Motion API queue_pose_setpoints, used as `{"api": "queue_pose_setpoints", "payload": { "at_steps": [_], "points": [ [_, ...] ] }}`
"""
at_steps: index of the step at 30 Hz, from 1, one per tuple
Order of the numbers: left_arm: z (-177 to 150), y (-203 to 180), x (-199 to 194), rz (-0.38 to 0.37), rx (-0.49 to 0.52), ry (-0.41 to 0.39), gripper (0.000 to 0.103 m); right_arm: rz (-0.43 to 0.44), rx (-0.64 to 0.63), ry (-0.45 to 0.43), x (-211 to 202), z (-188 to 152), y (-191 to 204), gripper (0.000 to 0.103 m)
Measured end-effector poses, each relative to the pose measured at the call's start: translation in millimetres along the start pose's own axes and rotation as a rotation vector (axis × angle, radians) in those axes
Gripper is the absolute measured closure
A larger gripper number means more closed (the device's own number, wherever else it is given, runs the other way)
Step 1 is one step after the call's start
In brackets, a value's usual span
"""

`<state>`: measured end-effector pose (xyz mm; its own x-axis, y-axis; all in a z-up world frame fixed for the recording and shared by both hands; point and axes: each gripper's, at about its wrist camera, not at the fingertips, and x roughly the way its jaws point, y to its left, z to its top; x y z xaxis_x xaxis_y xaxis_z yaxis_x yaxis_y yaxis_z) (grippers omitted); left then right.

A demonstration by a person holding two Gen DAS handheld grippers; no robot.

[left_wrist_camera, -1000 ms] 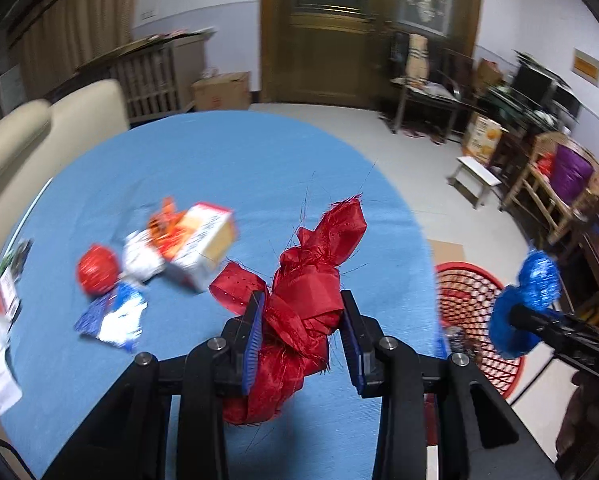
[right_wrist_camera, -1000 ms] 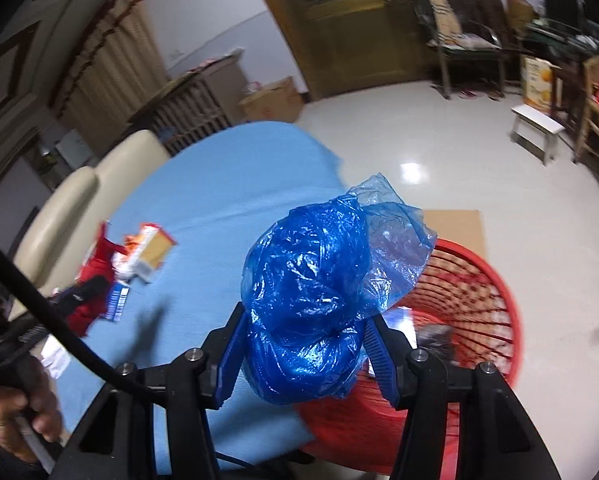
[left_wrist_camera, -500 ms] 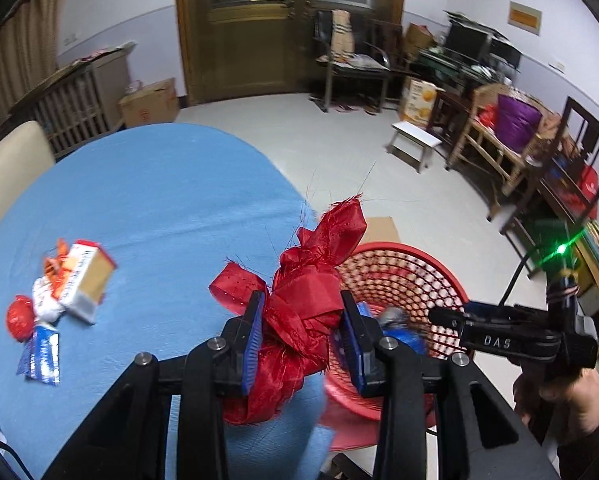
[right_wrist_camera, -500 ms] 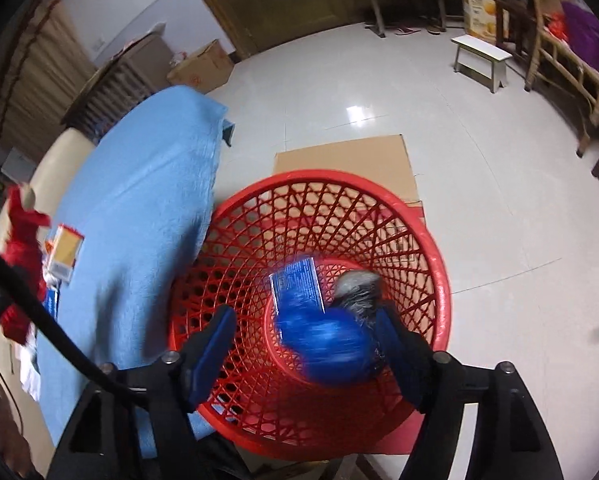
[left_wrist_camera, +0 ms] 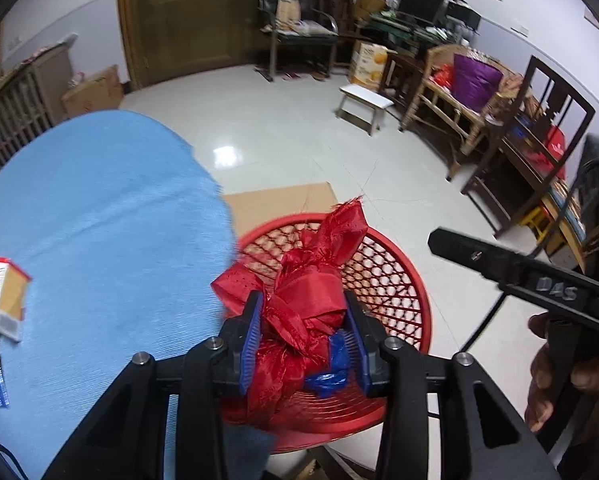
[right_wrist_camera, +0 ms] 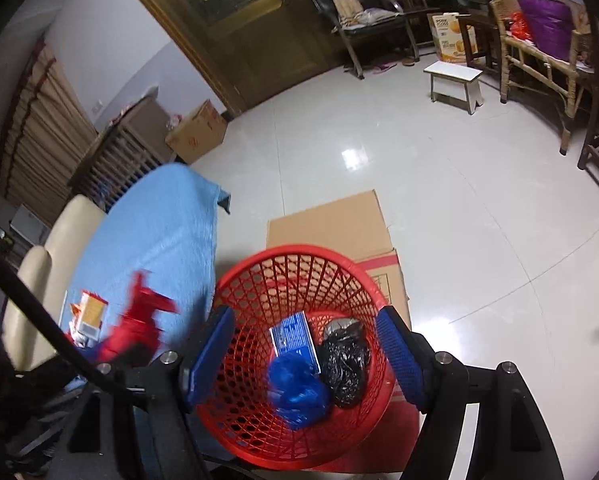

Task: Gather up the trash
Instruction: 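Carry both bags to the red basket and open both grippers to drop them, then grasp the crumpled blue carton on the table with the left gripper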

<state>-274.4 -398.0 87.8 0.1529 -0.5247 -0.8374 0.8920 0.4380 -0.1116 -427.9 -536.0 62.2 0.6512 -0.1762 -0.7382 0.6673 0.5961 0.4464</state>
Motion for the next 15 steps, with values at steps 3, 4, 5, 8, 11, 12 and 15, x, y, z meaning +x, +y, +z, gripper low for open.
{"api": "queue_pose_setpoints", "payload": {
  "at_steps": [3, 4, 5, 8, 11, 12, 15],
  "points": [
    [2.2, -3.5, 10.1, 0.028, 0.014, 0.022, 0.023, -0.001, 0.007, -0.021, -8.7, 2.8, -3.1, 0.026],
    [1.9, -1.6, 10.8, 0.054, 0.014, 0.019, 0.023, -0.002, 0.007, -0.028, -11.8, 3.6, -3.9, 0.026],
    [1.4, 1.5, 10.3, 0.062, 0.008, 0.021, 0.023, -0.001, 0.008, -0.032, -13.6, 4.2, -4.0, 0.026],
    [-2.8, 14.6, -1.2, 0.061, -0.022, 0.009, 0.023, 0.0, 0.007, -0.047, -18.4, 4.8, -3.6, 0.026],
    [-11.0, 36.8, -23.5, 0.098, -0.067, -0.035, 0.022, 0.01, 0.002, -0.054, -18.8, 5.0, 2.7, 0.026],
    [-14.9, 45.4, -30.0, 0.106, -0.084, -0.049, 0.022, 0.015, -0.004, -0.055, -18.3, 4.6, 7.2, 0.026],
    [-30.8, 76.9, -48.3, 0.147, -0.145, -0.065, 0.022, 0.042, -0.031, -0.046, -14.0, 2.1, 23.7, 0.026]
  ]
}}
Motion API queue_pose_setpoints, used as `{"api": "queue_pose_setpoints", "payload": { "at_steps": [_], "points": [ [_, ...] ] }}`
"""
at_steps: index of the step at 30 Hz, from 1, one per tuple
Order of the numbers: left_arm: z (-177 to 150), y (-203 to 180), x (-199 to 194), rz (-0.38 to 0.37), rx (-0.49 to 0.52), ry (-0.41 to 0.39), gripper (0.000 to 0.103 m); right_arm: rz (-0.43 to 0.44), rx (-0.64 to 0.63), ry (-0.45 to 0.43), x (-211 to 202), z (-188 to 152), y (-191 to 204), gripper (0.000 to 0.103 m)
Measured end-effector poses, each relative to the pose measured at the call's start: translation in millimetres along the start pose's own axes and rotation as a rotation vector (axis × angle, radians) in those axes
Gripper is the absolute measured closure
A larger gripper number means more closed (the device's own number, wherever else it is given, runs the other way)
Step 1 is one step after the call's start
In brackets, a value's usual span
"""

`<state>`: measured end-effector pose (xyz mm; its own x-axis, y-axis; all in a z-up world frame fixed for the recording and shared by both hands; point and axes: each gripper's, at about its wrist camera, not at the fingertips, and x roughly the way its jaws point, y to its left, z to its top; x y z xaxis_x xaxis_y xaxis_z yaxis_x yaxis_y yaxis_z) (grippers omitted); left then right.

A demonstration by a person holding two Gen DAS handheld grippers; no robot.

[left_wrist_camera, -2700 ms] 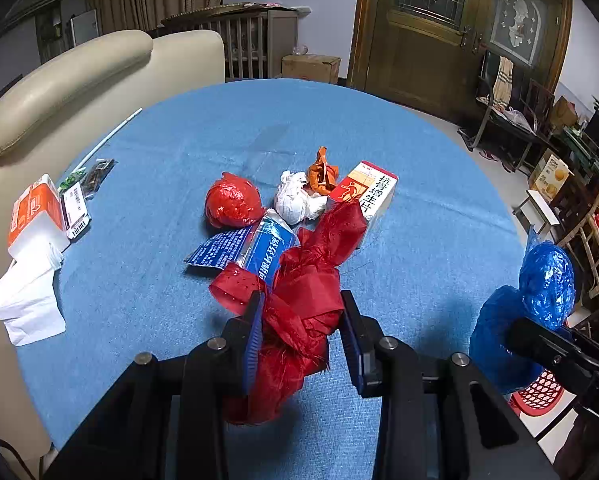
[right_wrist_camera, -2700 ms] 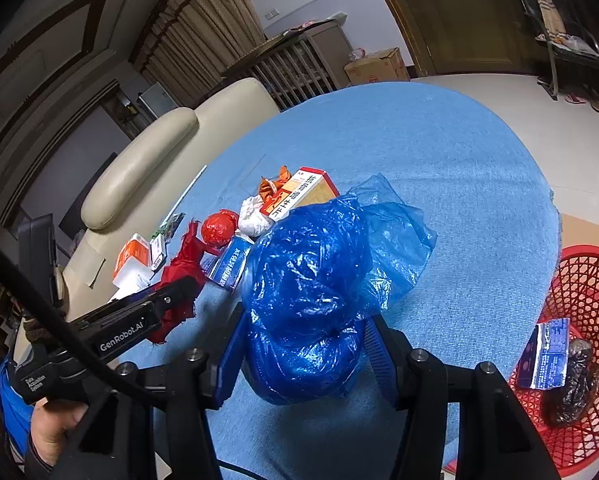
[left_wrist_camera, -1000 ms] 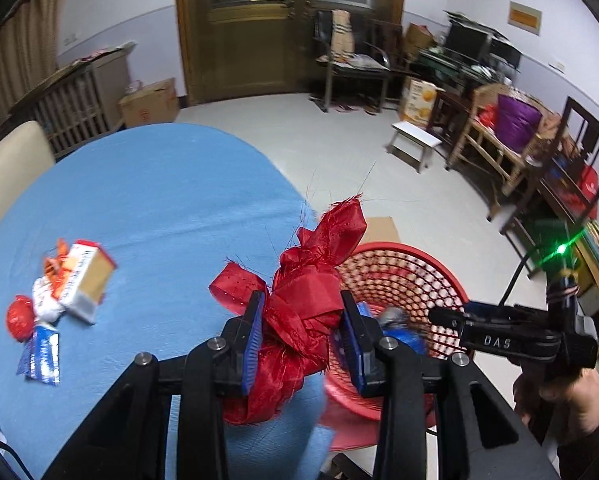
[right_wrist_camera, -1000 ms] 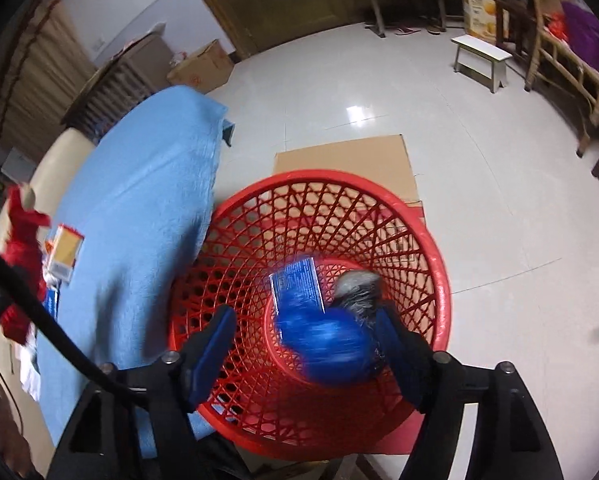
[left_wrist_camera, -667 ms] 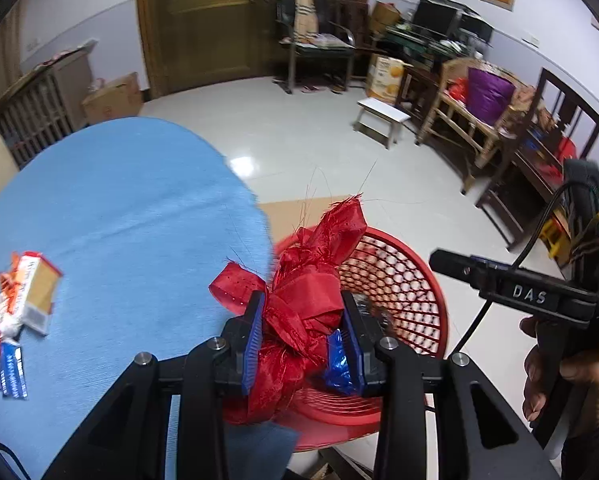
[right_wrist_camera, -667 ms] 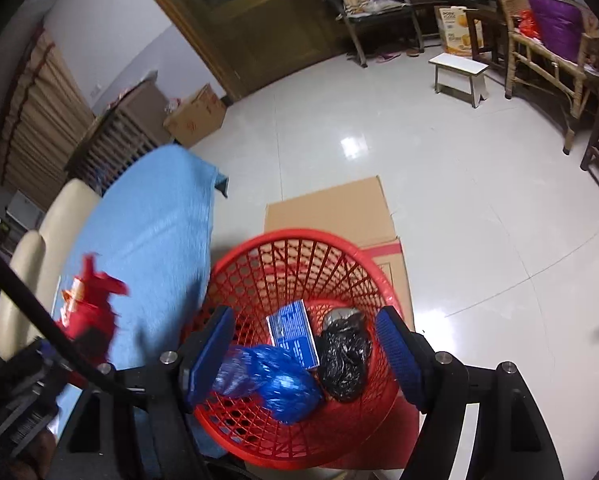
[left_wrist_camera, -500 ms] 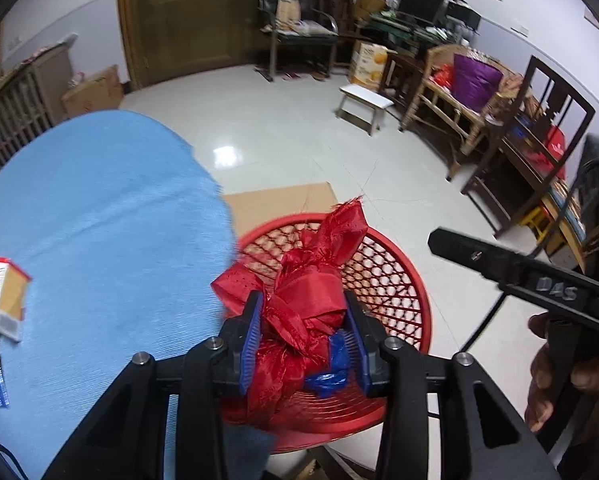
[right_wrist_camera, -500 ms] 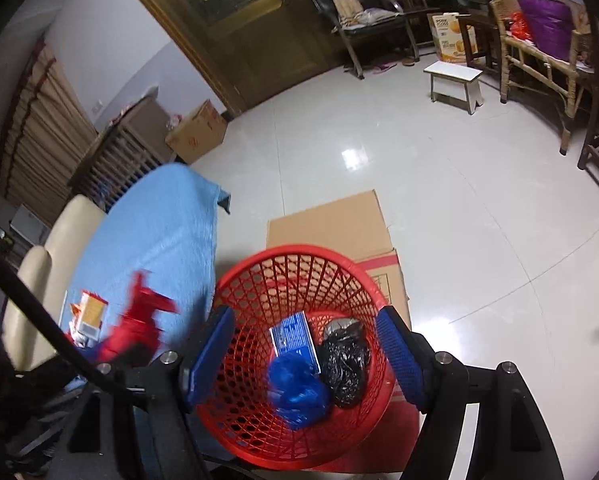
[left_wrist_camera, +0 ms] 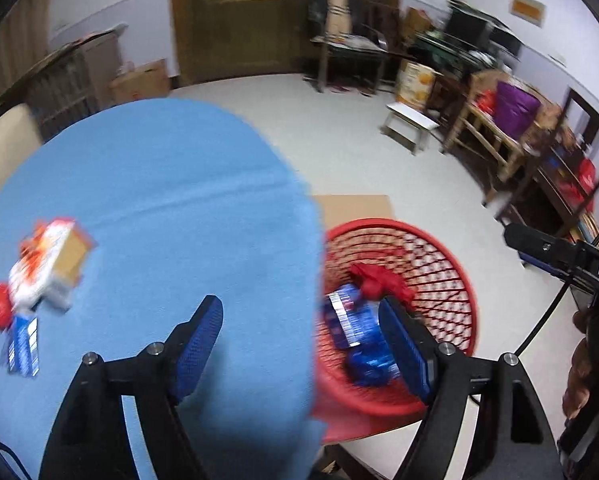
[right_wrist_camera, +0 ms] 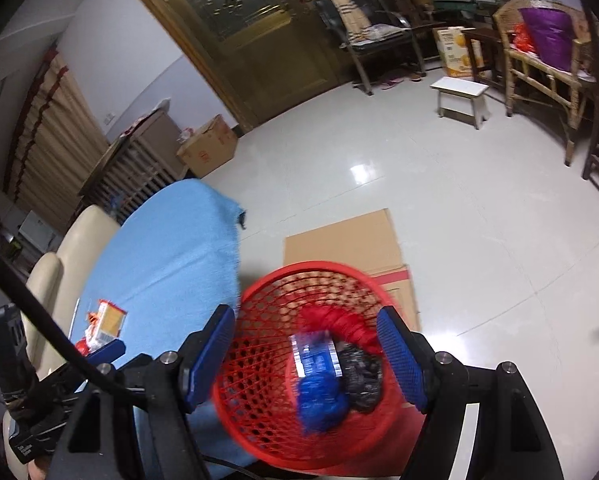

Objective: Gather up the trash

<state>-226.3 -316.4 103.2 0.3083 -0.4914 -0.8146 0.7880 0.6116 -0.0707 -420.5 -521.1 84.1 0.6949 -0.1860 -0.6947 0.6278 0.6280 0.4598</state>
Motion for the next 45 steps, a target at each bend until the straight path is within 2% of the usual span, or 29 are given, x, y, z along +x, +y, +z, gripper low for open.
{"api": "queue_pose_setpoints", "payload": {
  "at_steps": [5, 8, 12, 15, 19, 21, 28, 30, 35, 37, 42, 45],
  "points": [
    [-30.4, 68.9, -19.9, 0.096, -0.14, -0.012, 0.022, 0.045, -0.075, 0.047, 17.2, -7.1, 40.6, 0.026],
    [-48.5, 113.3, -29.5, 0.139, -0.247, -0.012, 0.022, 0.079, -0.14, 0.083, 28.2, -12.7, 74.7, 0.026],
    [-70.7, 165.2, -40.7, 0.203, -0.336, -0.022, 0.022, 0.135, -0.247, 0.123, 40.2, -27.0, 128.4, 0.026],
    [-81.5, 202.7, -43.2, 0.249, -0.377, -0.023, 0.022, 0.172, -0.307, 0.155, 47.2, -41.0, 161.5, 0.026],
    [-79.1, 244.8, -36.3, 0.322, -0.38, 0.001, 0.022, 0.205, -0.368, 0.194, 53.2, -58.2, 193.1, 0.026],
    [-73.6, 259.5, -29.3, 0.328, -0.378, 0.01, 0.022, 0.217, -0.396, 0.21, 56.8, -67.3, 208.7, 0.026],
    [-55.6, 279.9, 16.1, 0.338, -0.359, 0.094, 0.022, 0.245, -0.441, 0.243, 63.6, -82.1, 233.2, 0.026],
    [-52.4, 280.8, 22.9, 0.347, -0.354, 0.106, 0.018, 0.248, -0.445, 0.25, 66.6, -82.8, 234.4, 0.026],
    [-54.9, 287.3, 22.1, 0.322, -0.39, 0.069, 0.018, 0.248, -0.433, 0.259, 72.9, -79.2, 232.7, 0.026],
    [-61.5, 292.1, 18.6, 0.32, -0.376, 0.047, 0.022, 0.252, -0.425, 0.261, 75.0, -77.4, 231.5, 0.026],
    [-69.6, 278.1, -6.0, 0.331, -0.338, -0.002, 0.043, 0.269, -0.423, 0.281, 82.9, -78.5, 236.4, 0.026],
    [-78.3, 277.9, -13.9, 0.312, -0.36, -0.008, 0.044, 0.283, -0.438, 0.285, 86.3, -81.7, 244.8, 0.026]
  ]
}}
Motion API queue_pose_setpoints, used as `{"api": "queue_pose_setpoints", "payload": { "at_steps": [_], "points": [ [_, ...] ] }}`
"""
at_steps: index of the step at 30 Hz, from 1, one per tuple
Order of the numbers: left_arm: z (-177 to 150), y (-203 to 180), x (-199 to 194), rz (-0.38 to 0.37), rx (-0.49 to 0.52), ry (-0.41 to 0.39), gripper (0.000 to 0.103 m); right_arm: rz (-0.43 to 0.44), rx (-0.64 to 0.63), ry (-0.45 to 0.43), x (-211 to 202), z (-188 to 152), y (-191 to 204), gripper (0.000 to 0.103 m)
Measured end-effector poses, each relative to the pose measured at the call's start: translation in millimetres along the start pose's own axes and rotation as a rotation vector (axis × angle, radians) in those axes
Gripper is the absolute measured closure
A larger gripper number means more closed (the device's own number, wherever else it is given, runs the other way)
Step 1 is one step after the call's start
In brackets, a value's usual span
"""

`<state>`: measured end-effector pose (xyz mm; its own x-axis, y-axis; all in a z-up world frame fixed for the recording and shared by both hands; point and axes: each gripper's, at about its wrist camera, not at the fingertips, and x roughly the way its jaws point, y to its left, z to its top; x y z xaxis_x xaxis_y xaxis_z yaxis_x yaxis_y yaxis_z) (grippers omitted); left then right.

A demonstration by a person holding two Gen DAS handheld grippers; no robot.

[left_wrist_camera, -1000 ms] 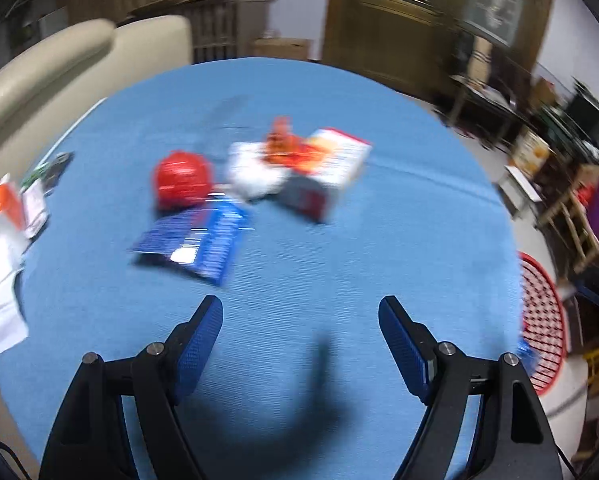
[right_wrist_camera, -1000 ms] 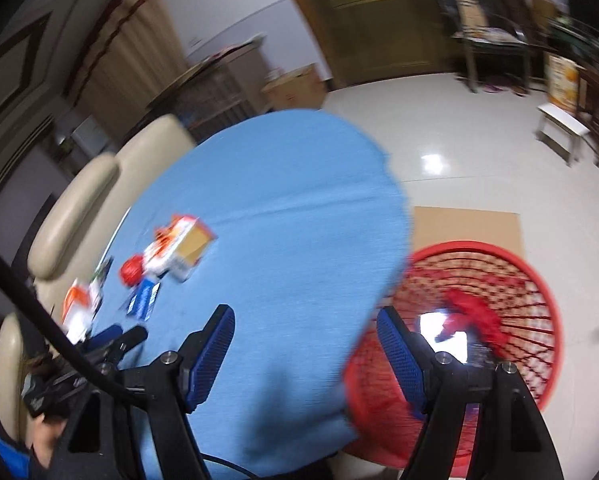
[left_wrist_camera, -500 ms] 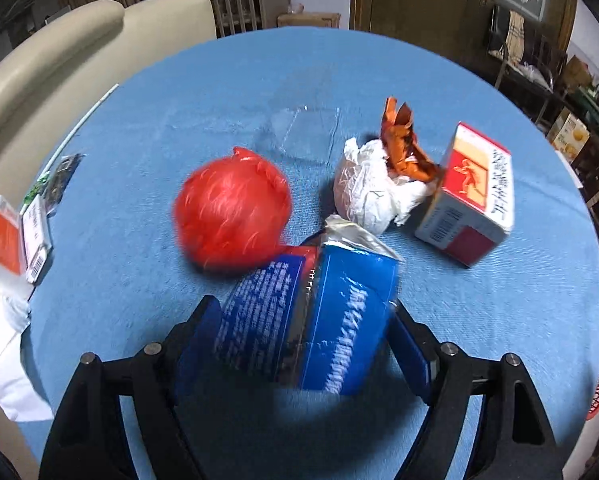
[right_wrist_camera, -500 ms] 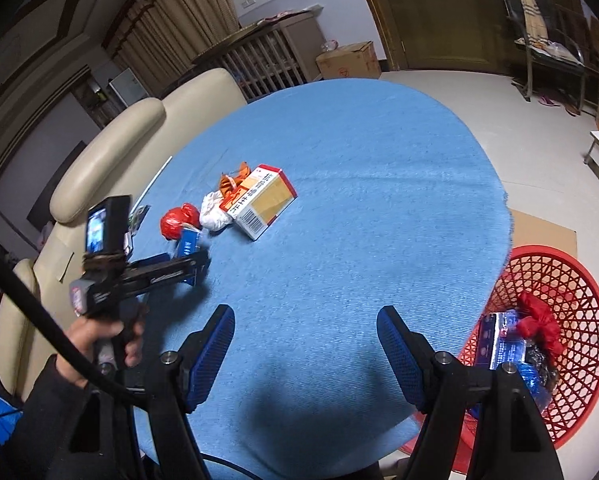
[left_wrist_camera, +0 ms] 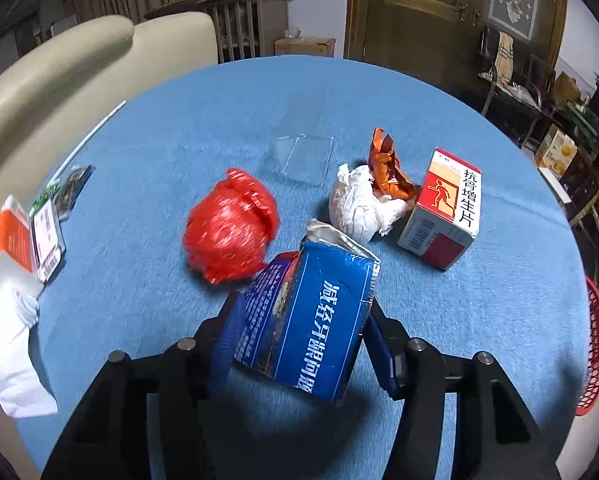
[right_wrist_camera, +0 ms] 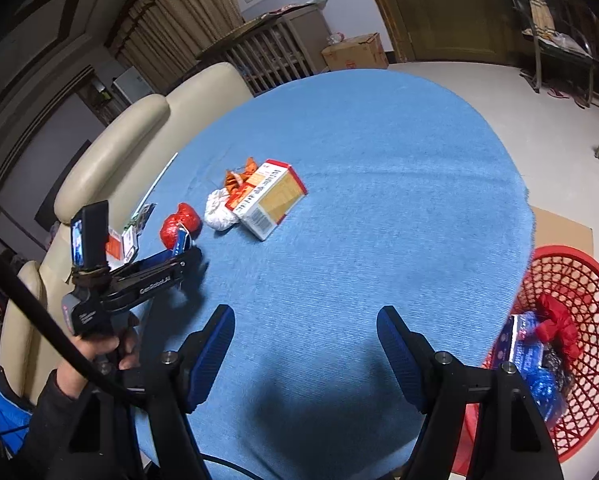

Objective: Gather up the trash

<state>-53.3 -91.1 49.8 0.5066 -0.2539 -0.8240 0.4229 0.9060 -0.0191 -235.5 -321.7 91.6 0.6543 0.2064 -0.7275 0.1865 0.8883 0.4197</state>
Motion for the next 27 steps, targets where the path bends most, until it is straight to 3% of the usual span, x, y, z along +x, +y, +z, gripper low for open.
{"api": "queue_pose_setpoints", "payload": {
  "at_steps": [9, 16, 21, 27],
  "points": [
    [-26.0, 36.0, -28.5, -0.004, -0.107, -0.018, 0.043, 0.015, -0.02, -0.006, -0.2, 0.6, 11.1, 0.026],
    [-58.3, 54.5, -47.3, 0.014, -0.101, 0.018, 0.036, 0.027, -0.012, 0.018, 9.1, -0.5, 11.3, 0.026],
    [-52.8, 47.7, -54.4, 0.001, -0.059, 0.005, 0.026, 0.042, -0.028, 0.023, 12.0, -3.1, 18.0, 0.026],
    [-50.3, 48.5, -54.6, 0.009, -0.09, 0.019, 0.026, 0.042, -0.018, 0.017, 8.8, -4.7, 14.1, 0.026]
  ]
}}
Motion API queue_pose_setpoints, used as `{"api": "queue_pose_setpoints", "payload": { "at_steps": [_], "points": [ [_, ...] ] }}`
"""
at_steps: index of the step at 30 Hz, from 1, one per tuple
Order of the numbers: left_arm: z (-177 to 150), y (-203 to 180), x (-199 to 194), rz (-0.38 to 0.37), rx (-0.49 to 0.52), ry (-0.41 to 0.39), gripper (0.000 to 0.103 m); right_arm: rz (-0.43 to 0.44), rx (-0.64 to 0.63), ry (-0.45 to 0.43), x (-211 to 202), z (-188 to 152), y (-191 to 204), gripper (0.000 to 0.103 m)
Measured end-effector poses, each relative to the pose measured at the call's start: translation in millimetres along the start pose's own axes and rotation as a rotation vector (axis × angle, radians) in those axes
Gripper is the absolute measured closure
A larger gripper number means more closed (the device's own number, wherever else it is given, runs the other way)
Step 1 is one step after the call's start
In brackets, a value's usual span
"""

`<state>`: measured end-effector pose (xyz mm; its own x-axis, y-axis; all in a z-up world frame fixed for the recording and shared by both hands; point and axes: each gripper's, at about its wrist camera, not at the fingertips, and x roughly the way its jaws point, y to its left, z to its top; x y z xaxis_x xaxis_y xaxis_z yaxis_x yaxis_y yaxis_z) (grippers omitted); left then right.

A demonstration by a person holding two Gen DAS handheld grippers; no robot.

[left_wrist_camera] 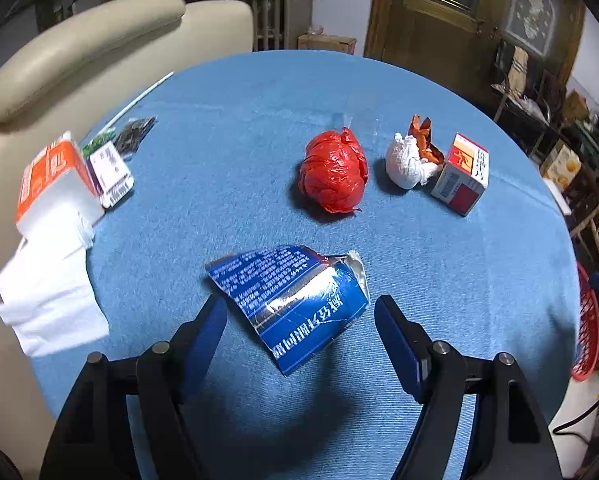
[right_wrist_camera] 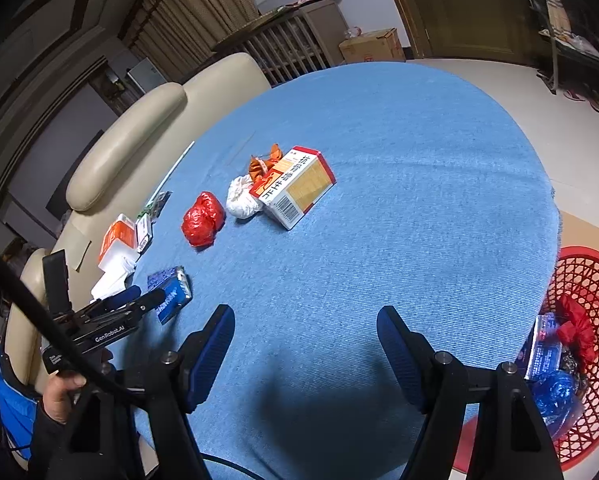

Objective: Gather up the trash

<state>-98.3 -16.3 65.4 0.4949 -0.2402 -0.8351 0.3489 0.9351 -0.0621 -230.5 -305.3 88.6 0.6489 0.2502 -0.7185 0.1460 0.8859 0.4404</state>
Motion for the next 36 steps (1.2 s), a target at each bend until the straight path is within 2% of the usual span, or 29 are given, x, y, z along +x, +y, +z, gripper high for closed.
{"api": "queue_pose_setpoints", "payload": {
  "at_steps": [3, 6, 8, 14, 16, 20, 23, 25, 28, 29, 30, 36],
  "points": [
    [-0.2, 1.0, 2.1, 0.02, -0.115, 0.014, 0.026, -0.004, 0.014, 0.001, 0.4, 0.2, -4.6, 0.026],
    [-3.8, 2.0, 10.3, -0.014, -0.318, 0.044, 0.026, 0.009, 0.02, 0.006, 3.3, 0.5, -4.4, 0.026],
    [-4.1, -5.2, 11.7, 0.017, -0.369, 0.043, 0.026, 0.019, 0.011, 0.007, 4.3, 0.4, -1.4, 0.026],
    [8.4, -14.1, 24.8, 0.186, -0.397, 0.024, 0.025, 0.036, 0.01, 0.011, 7.6, -1.1, -3.9, 0.026],
    [9.6, -12.3, 26.6, 0.187, -0.418, 0.027, 0.025, 0.039, 0.024, 0.009, 7.7, -1.2, -9.0, 0.026],
    [8.5, -16.5, 30.3, 0.217, -0.39, 0.044, 0.024, 0.043, 0.045, 0.008, 8.3, -1.2, -18.1, 0.026],
    [9.7, -11.2, 40.4, 0.194, -0.404, 0.094, 0.023, 0.046, 0.054, 0.014, 11.8, -0.8, -21.2, 0.026],
    [9.2, -7.9, 41.1, 0.197, -0.414, 0.084, 0.019, 0.051, 0.052, 0.014, 11.8, -0.3, -20.5, 0.026],
    [8.4, -3.1, 38.7, 0.153, -0.44, 0.062, 0.019, 0.053, 0.041, 0.007, 11.2, 0.6, -18.0, 0.026],
    [7.7, -1.5, 38.2, 0.147, -0.445, 0.056, 0.019, 0.053, 0.041, 0.007, 11.2, 0.6, -17.6, 0.026],
    [7.0, -1.2, 37.5, 0.149, -0.441, 0.049, 0.028, 0.052, 0.041, 0.009, 12.1, 1.0, -17.1, 0.026],
    [2.3, 6.8, 38.1, 0.121, -0.405, 0.035, 0.03, 0.041, -0.004, 0.018, 20.9, 8.9, -2.7, 0.026]
  ]
}}
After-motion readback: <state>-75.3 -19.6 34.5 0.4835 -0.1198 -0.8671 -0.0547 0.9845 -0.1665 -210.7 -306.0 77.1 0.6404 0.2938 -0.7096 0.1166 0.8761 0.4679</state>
